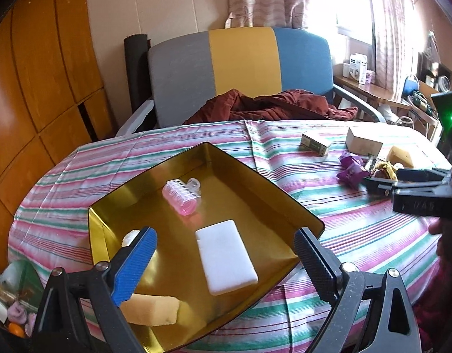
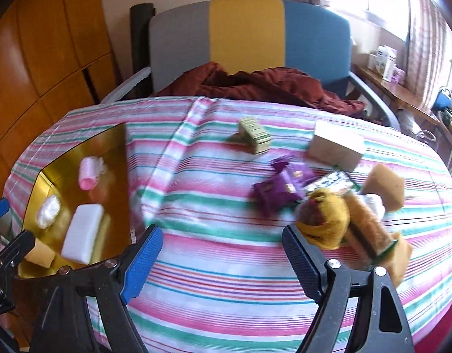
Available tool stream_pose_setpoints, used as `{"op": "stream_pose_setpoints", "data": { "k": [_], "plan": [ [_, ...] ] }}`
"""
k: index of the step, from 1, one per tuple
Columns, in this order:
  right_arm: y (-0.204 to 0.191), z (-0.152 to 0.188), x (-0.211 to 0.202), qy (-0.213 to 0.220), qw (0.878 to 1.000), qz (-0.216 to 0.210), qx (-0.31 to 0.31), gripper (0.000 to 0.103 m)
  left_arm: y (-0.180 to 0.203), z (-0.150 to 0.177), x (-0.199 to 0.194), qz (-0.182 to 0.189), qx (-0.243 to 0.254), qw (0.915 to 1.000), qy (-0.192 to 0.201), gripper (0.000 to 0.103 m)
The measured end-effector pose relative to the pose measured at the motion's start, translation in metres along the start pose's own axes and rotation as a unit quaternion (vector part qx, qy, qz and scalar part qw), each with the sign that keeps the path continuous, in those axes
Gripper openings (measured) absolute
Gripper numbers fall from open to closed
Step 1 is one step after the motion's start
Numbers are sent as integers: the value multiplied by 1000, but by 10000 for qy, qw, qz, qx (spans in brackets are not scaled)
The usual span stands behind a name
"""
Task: Organize objects
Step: 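Move both tools back over the remaining items on the table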
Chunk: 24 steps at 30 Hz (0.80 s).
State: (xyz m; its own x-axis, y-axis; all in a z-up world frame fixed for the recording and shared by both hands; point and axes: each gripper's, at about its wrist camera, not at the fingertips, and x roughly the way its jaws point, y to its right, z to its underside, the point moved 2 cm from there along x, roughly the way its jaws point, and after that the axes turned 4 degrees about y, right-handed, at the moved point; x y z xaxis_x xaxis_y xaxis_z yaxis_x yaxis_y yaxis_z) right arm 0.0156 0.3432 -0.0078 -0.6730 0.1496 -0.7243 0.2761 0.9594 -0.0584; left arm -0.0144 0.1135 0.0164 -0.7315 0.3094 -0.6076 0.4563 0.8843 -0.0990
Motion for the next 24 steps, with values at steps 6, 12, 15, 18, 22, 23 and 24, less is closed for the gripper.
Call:
{"op": "stream_pose_setpoints", "data": {
  "k": [6,12,15,18,22,23,24],
  "plan": [
    [33,-9,-8,125,9994,263,162,85,11,-3,2,71,137,9999,0,95],
    [76,-19,-17,233,9973,584,375,85,24,-6,7,174,274,9995,-51,96],
    [109,-22,-20,295,9941,849,604,85,31,-7,10,298,336,9990,-79,97],
    [145,-22,-22,325,9887,1058,1010,85,41,-10,12,461,425,9980,-72,97],
    [190,-14,-24,396,9773,1341,1593,85,58,-16,18,721,535,9959,-122,97],
    [200,-10,-24,394,9737,1315,1821,85,64,-19,20,784,589,9951,-128,97],
    [210,-5,-24,396,9694,1219,2094,85,69,-20,21,806,637,9946,-131,97]
  ]
}}
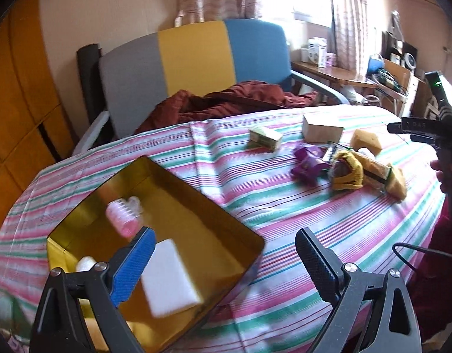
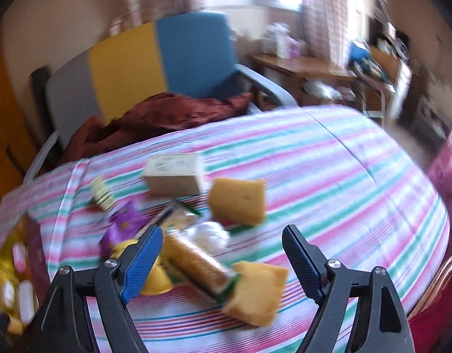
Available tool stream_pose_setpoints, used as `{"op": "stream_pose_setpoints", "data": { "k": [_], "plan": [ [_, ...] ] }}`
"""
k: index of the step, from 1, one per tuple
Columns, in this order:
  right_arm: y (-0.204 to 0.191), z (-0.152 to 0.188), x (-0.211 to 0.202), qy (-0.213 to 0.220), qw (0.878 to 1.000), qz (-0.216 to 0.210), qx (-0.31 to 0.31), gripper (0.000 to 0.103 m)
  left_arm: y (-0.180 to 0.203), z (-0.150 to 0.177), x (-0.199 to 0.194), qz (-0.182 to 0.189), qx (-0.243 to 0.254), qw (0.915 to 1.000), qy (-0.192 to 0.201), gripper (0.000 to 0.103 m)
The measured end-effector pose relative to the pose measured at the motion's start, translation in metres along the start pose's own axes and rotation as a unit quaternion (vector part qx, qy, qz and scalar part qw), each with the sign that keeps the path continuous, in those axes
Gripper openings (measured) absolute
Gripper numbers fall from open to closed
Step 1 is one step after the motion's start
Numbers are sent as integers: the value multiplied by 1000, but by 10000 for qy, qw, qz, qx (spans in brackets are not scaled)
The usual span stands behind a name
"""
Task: Organize objects
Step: 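Move both tools back over the remaining items on the table, then grasp the yellow knitted toy with the left tool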
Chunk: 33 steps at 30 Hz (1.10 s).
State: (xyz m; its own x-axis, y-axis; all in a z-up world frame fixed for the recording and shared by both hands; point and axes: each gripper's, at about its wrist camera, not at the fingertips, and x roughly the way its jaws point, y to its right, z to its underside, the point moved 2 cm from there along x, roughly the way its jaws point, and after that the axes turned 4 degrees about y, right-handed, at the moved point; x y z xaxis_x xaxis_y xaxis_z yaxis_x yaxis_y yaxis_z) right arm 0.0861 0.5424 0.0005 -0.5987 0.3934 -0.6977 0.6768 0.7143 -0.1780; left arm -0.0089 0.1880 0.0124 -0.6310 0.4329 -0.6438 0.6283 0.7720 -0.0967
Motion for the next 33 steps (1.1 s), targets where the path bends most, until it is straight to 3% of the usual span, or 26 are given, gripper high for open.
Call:
{"op": "stream_pose_setpoints", "data": {
  "k": [4,6,16,21,25,33],
  "plan": [
    [35,6,15,-251,9948,-191,971,86,17,-11,16,163,113,9998,-70,97],
    [44,4,12,-140,9918,-295,1236,86,28,-16,26,275,151,9994,-125,97],
    [32,7,19,-382,9920,-512,1090,87,84,-27,74,817,407,9947,-480,88],
    [34,11,26,-574,9926,-189,1051,87,111,-34,103,1254,298,9888,-750,78],
    [38,13,33,-723,9915,64,1077,87,130,-40,119,1511,168,9851,-809,78],
    [46,14,35,-753,9881,40,1338,87,162,-53,144,1727,98,9817,-800,83]
  ]
}}
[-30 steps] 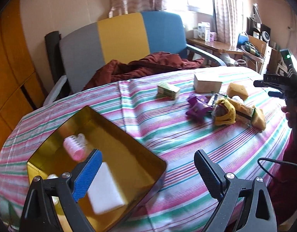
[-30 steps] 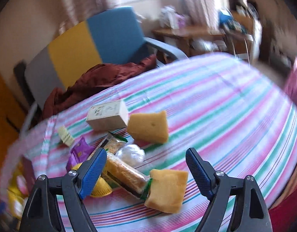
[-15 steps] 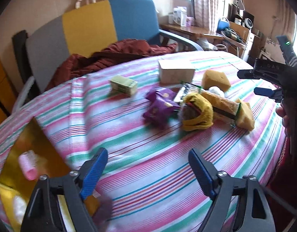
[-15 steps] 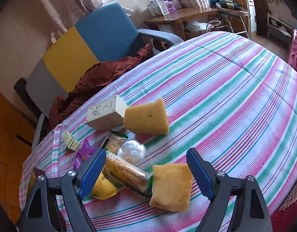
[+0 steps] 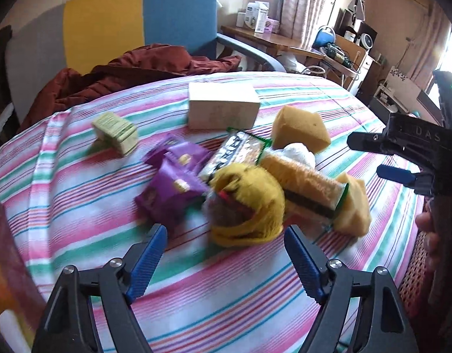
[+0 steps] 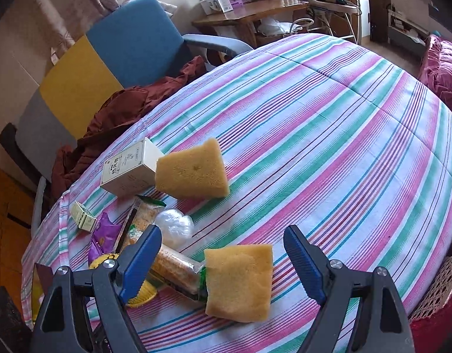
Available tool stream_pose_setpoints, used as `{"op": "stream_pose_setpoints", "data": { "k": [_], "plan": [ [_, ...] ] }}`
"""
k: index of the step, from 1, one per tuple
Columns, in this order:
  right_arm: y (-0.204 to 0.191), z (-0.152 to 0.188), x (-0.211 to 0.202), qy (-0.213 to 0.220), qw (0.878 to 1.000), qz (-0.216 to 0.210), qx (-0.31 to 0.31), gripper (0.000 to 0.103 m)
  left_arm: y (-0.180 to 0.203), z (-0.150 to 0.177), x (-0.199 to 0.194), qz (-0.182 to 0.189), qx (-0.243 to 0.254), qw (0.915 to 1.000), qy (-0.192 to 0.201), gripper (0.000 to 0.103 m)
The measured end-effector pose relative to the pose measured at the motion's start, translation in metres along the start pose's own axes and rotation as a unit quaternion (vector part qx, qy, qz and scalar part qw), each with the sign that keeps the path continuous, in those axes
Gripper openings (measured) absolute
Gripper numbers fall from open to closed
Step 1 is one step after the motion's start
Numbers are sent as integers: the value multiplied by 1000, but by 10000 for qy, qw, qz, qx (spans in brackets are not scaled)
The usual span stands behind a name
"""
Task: Organize objects
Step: 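Grasp the yellow knitted toy with the left tool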
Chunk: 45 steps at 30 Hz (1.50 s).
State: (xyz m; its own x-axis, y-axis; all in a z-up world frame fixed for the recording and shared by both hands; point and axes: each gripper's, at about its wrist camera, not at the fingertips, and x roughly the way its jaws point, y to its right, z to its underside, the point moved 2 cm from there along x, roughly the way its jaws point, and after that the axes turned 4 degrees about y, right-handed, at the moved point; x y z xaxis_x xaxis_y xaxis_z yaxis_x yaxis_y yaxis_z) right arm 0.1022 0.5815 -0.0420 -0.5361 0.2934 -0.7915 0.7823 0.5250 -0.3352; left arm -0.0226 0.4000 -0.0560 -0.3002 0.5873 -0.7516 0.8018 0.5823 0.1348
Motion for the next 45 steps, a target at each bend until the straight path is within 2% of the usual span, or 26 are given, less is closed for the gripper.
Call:
{"op": "stream_pose_setpoints", "data": {
  "k": [5,7,8,12,18,23,26,29,31,34,38,43,45],
  "plan": [
    [-2,1,3,-73,10000,27,-39,87,7,-11,19,17,-37,10000,-8,83],
    [0,1,3,-67,10000,32,26,87,10,-12,29,124,-48,9999,-84,70],
    [2,0,4,-75,9999,38,74,87,10,-11,33,137,-15,9998,-137,50],
    [9,-2,4,-78,9996,28,262,87,6,-2,29,186,50,9997,-144,38],
    [6,-1,7,-150,9996,157,176,87,2,20,-10,292,236,9993,-19,37],
    [4,1,11,-271,9991,312,61,87,-2,51,-36,276,403,9987,-113,37],
    [-4,1,6,-177,9997,124,-106,87,-14,70,-46,242,179,9993,-203,37],
    [-25,5,2,-94,9980,-247,-583,87,-24,84,-54,260,-17,9995,-160,37],
    [-39,8,3,-132,9952,-313,-920,87,-26,87,-57,254,-86,9996,-131,37],
    [-60,18,10,-237,9878,-222,-1526,87,-27,91,-59,273,-127,9995,-117,37],
    [-83,36,24,-402,9715,123,-2332,87,-29,93,-60,326,-167,9992,-128,37],
    [-106,60,39,-548,9410,470,-3307,87,-34,96,-61,386,-275,9988,-130,37],
    [-112,69,47,-522,9245,789,-3692,86,-36,97,-61,405,-315,9986,-134,38]
  ]
}}
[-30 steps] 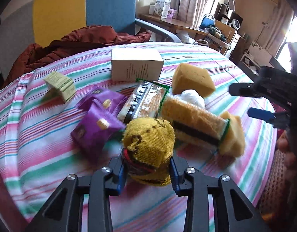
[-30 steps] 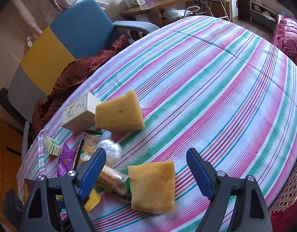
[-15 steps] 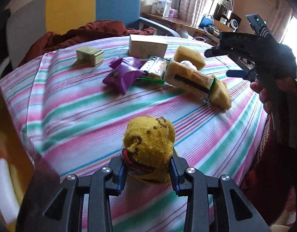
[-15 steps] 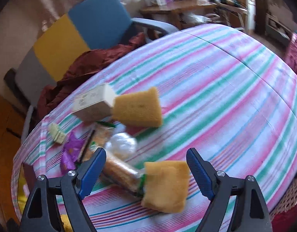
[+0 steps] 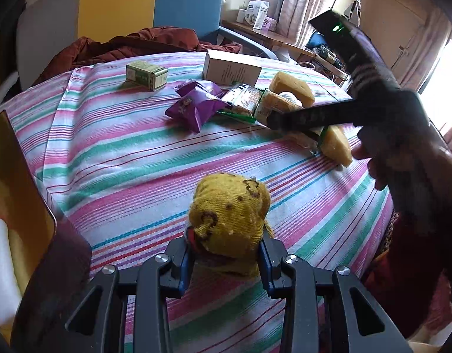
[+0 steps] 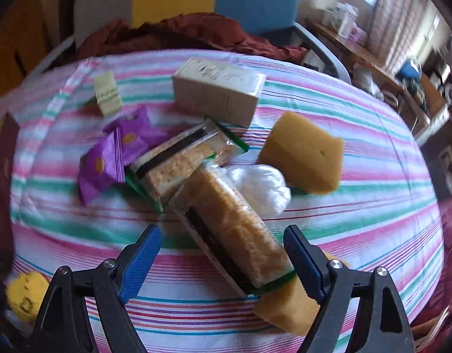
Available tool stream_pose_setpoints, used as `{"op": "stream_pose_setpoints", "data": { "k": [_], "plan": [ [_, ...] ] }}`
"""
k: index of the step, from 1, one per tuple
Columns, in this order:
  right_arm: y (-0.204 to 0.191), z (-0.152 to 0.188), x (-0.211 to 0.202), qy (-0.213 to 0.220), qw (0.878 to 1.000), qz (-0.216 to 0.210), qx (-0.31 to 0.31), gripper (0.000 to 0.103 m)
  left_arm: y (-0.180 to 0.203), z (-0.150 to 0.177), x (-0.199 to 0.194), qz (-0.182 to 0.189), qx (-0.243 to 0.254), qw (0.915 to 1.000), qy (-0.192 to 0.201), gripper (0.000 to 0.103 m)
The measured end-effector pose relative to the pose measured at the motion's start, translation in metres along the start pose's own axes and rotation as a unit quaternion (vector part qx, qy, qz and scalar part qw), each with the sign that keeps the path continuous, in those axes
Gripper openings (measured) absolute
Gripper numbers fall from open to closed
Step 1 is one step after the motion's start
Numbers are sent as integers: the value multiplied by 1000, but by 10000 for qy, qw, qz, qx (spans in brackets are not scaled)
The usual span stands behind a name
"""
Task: Organize objects
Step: 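Grasp the yellow knitted toy with the left tool, then grasp the wrapped biscuit pack with the right tool while the left tool holds the toy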
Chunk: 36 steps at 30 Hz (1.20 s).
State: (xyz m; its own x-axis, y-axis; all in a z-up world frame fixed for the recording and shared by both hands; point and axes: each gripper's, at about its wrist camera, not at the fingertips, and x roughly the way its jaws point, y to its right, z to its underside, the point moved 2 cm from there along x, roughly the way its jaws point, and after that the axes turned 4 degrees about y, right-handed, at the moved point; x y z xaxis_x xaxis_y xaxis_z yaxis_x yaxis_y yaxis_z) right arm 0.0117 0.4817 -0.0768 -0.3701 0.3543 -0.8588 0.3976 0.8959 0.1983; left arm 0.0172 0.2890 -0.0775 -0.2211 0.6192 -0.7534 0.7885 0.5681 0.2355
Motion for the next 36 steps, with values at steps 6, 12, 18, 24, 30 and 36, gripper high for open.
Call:
{"op": "stream_pose_setpoints", "data": {
  "k": [6,12,18,24,30,36],
  "plan": [
    [4,7,13,-266,9994,-234,17,64,-2,2,1,30,-62,10000,-8,42],
    [3,7,0,-50,9972,-738,76,51,-4,4,2,30,-116,9999,-33,39],
    [-16,7,-25,400,9961,-719,-310,51,-4,2,-13,-135,52,9998,108,35],
    [-51,4,-64,792,9922,-565,-781,51,-6,0,-44,-206,61,9991,378,35],
    [-94,-2,-101,1148,9857,-582,-1086,51,-24,3,-86,-346,-190,9967,709,35],
    [-136,-1,-137,1490,9773,-738,-1313,51,-54,9,-129,-658,-535,9906,1076,35]
  ]
}}
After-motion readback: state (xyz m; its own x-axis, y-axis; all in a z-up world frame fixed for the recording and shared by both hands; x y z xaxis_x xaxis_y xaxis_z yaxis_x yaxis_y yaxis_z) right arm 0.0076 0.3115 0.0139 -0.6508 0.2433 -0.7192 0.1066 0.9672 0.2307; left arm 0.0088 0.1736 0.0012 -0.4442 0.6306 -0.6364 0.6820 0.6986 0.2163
